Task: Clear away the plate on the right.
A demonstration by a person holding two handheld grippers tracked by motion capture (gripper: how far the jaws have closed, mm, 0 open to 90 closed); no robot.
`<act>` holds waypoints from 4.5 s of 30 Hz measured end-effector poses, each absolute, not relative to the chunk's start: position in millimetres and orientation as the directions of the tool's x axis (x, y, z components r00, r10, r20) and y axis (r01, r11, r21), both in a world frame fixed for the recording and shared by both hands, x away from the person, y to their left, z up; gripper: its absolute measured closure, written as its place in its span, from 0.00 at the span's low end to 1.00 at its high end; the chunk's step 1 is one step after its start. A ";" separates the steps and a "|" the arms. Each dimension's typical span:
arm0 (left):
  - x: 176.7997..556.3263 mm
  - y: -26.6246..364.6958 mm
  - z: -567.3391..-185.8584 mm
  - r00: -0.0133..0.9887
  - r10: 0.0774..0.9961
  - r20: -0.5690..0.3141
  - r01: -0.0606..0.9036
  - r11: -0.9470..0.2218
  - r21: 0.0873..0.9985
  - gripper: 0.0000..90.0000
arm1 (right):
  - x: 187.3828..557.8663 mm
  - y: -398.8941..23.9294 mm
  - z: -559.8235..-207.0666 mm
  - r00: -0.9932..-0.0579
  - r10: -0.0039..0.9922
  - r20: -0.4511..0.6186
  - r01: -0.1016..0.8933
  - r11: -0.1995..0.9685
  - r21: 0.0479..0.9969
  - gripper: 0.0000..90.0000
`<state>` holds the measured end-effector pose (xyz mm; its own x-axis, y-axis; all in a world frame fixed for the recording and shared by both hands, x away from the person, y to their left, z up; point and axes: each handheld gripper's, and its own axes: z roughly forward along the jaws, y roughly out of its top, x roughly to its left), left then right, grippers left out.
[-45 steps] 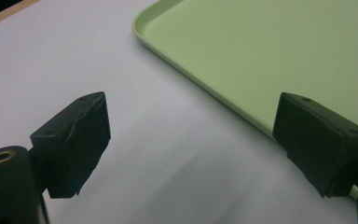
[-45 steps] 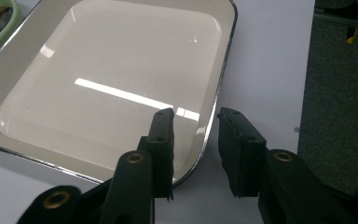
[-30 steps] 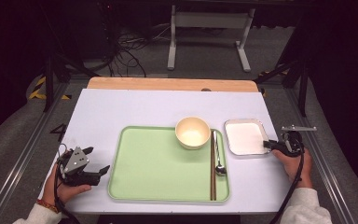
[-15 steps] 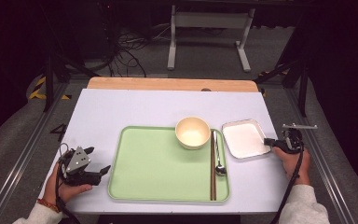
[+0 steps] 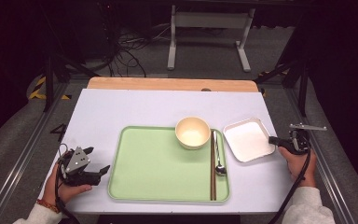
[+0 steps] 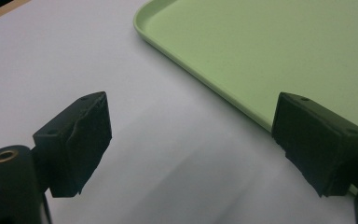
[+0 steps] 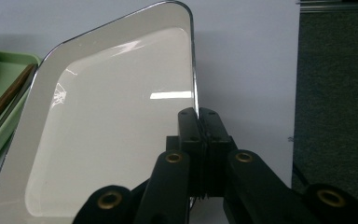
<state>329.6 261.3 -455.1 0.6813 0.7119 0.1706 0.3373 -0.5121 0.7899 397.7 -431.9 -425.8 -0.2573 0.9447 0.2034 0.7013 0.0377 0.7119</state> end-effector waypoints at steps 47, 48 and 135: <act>328.9 261.0 -454.3 0.679 0.716 0.162 0.344 -0.505 0.792 0.14 | 368.1 -336.0 -375.5 -0.588 0.791 0.170 0.524 0.213 0.824 0.99; 328.8 260.9 -454.0 0.679 0.717 0.158 0.345 -0.502 0.793 0.14 | 368.0 -333.8 -375.5 -0.593 0.787 0.171 0.523 0.215 0.825 0.99; 322.3 227.3 -444.7 0.749 0.650 0.129 0.329 -0.534 0.779 0.23 | 357.2 -198.2 -427.2 -0.837 0.544 -0.050 0.350 0.604 0.716 1.00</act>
